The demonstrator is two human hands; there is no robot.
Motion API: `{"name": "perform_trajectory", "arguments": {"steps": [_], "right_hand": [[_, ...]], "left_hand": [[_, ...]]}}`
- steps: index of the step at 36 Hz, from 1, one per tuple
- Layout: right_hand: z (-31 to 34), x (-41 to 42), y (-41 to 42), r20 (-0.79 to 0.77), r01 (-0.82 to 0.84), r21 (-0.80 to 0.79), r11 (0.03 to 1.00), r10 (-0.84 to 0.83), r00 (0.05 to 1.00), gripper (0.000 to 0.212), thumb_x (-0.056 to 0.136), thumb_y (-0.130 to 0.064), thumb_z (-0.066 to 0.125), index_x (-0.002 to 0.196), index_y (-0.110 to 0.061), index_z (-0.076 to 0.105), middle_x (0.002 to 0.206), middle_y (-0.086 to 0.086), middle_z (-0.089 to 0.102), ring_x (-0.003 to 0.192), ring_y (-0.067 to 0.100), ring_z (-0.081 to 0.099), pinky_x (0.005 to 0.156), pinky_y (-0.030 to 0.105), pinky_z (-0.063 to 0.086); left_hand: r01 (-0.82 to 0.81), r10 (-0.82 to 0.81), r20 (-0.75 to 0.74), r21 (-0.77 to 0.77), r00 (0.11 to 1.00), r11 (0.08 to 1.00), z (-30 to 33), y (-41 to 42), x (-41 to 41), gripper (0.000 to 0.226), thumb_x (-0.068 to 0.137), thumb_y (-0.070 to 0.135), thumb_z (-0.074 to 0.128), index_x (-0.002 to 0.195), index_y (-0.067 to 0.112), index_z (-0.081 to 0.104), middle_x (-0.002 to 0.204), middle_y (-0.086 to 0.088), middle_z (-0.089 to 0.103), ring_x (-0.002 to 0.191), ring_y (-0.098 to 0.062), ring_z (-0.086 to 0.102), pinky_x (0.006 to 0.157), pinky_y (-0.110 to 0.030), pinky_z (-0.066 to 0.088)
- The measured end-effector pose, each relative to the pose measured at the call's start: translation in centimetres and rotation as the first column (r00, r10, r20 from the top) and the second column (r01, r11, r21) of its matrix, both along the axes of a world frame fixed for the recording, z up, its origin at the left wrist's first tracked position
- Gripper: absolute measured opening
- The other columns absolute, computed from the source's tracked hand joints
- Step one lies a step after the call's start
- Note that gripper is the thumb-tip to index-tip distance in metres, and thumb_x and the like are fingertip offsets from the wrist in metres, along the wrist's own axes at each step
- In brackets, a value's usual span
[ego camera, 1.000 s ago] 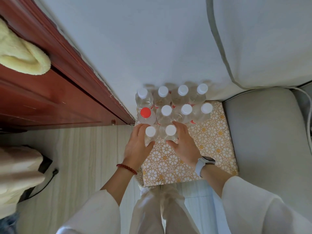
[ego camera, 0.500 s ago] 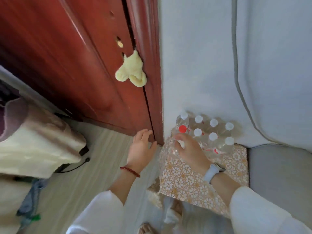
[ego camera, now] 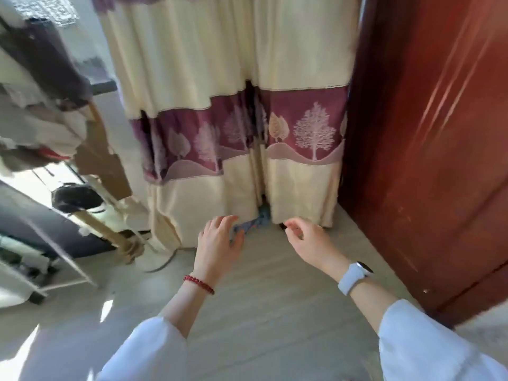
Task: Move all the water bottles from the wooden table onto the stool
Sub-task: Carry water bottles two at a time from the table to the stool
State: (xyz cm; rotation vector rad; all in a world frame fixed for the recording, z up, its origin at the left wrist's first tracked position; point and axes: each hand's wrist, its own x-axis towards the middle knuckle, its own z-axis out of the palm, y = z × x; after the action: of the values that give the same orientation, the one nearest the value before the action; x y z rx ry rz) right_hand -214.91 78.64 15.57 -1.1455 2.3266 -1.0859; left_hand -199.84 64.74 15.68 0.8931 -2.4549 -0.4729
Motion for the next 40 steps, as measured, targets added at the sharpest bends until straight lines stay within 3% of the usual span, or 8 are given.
{"name": "perform_trajectory", "arguments": {"steps": [6, 10, 15, 20, 25, 28, 36, 40], "right_hand": [[-0.5, 17.0, -13.0, 0.019, -0.412, 0.048, 0.910, 0.411, 0.911, 0.024, 0.090, -0.022, 0.050, 0.111, -0.013, 0.059, 0.108, 0.008, 0.062, 0.102, 0.022, 0.057, 0.086, 0.023, 0.037], [-1.3, 27.8, -20.2, 0.041, -0.666, 0.126, 0.735, 0.667, 0.744, 0.026, 0.090, -0.021, 0.051, 0.114, -0.011, 0.057, 0.111, 0.009, 0.063, 0.099, 0.021, 0.058, 0.088, 0.027, 0.040], [-2.9, 40.5, -28.1, 0.028, -0.854, 0.187, 0.486, 0.866, 0.499, 0.030, 0.091, -0.021, 0.049, 0.118, -0.011, 0.055, 0.115, 0.010, 0.062, 0.106, 0.023, 0.058, 0.092, 0.034, 0.044], [-3.9, 52.3, -37.2, -0.018, -0.933, 0.185, 0.310, 0.950, 0.312, 0.030, 0.091, -0.023, 0.048, 0.118, -0.013, 0.055, 0.116, 0.006, 0.061, 0.108, 0.022, 0.056, 0.092, 0.028, 0.040], [-3.3, 64.1, -47.5, -0.048, -0.972, 0.166, 0.166, 0.986, 0.160, 0.028, 0.091, -0.027, 0.046, 0.116, -0.017, 0.055, 0.113, 0.003, 0.062, 0.104, 0.022, 0.057, 0.092, 0.036, 0.045], [-2.6, 70.9, -52.1, -0.045, -0.986, 0.142, 0.090, 0.995, 0.084, 0.028, 0.091, -0.027, 0.046, 0.116, -0.017, 0.055, 0.112, 0.003, 0.061, 0.100, 0.021, 0.058, 0.088, 0.032, 0.045], [-1.7, 89.5, -59.6, -0.053, -0.975, 0.140, -0.175, 0.981, -0.184, 0.030, 0.092, -0.026, 0.045, 0.117, -0.013, 0.055, 0.113, 0.005, 0.062, 0.102, 0.021, 0.059, 0.087, 0.030, 0.046], [-2.1, 99.3, -62.4, -0.055, -0.950, 0.148, -0.276, 0.956, -0.287, 0.028, 0.092, -0.026, 0.045, 0.115, -0.014, 0.056, 0.112, 0.003, 0.062, 0.100, 0.020, 0.060, 0.083, 0.026, 0.045]], "left_hand": [[-0.370, 0.370, -0.010, 0.021, 0.929, 0.929, -0.7, -6.7, 20.9, 0.034, 0.087, 0.023, 0.058, 0.117, 0.008, 0.057, 0.119, -0.011, 0.058, 0.111, -0.029, 0.053, 0.092, -0.044, 0.044], [-0.588, 0.593, -0.017, 0.100, 0.805, 0.802, -2.4, -8.0, 32.6, 0.034, 0.087, 0.023, 0.059, 0.118, 0.008, 0.056, 0.119, -0.012, 0.057, 0.107, -0.031, 0.054, 0.090, -0.043, 0.046], [-0.803, 0.812, 0.044, 0.187, 0.582, 0.566, -4.7, -9.7, 45.5, 0.038, 0.088, 0.024, 0.057, 0.122, 0.010, 0.053, 0.121, -0.013, 0.054, 0.114, -0.030, 0.049, 0.095, -0.042, 0.042], [-0.905, 0.910, 0.082, 0.169, 0.407, 0.390, -5.2, -15.1, 56.2, 0.039, 0.088, 0.025, 0.056, 0.123, 0.009, 0.051, 0.123, -0.012, 0.054, 0.116, -0.029, 0.047, 0.097, -0.043, 0.039], [-0.955, 0.967, 0.066, 0.187, 0.247, 0.231, -3.1, -23.1, 65.8, 0.037, 0.090, 0.026, 0.053, 0.123, 0.010, 0.052, 0.125, -0.010, 0.052, 0.117, -0.028, 0.045, 0.099, -0.041, 0.038], [-0.968, 0.980, 0.067, 0.182, 0.187, 0.172, -1.6, -26.6, 71.0, 0.036, 0.091, 0.028, 0.051, 0.122, 0.011, 0.051, 0.125, -0.008, 0.052, 0.117, -0.025, 0.045, 0.099, -0.039, 0.038], [-0.961, 0.992, 0.040, 0.246, -0.120, -0.126, -1.1, -29.2, 86.4, 0.035, 0.090, 0.031, 0.050, 0.122, 0.016, 0.052, 0.126, -0.002, 0.050, 0.118, -0.019, 0.046, 0.097, -0.033, 0.037], [-0.952, 0.976, 0.033, 0.216, -0.216, -0.218, -1.4, -30.6, 95.4, 0.034, 0.090, 0.030, 0.051, 0.120, 0.015, 0.053, 0.126, -0.002, 0.051, 0.117, -0.020, 0.047, 0.095, -0.032, 0.038]]}}
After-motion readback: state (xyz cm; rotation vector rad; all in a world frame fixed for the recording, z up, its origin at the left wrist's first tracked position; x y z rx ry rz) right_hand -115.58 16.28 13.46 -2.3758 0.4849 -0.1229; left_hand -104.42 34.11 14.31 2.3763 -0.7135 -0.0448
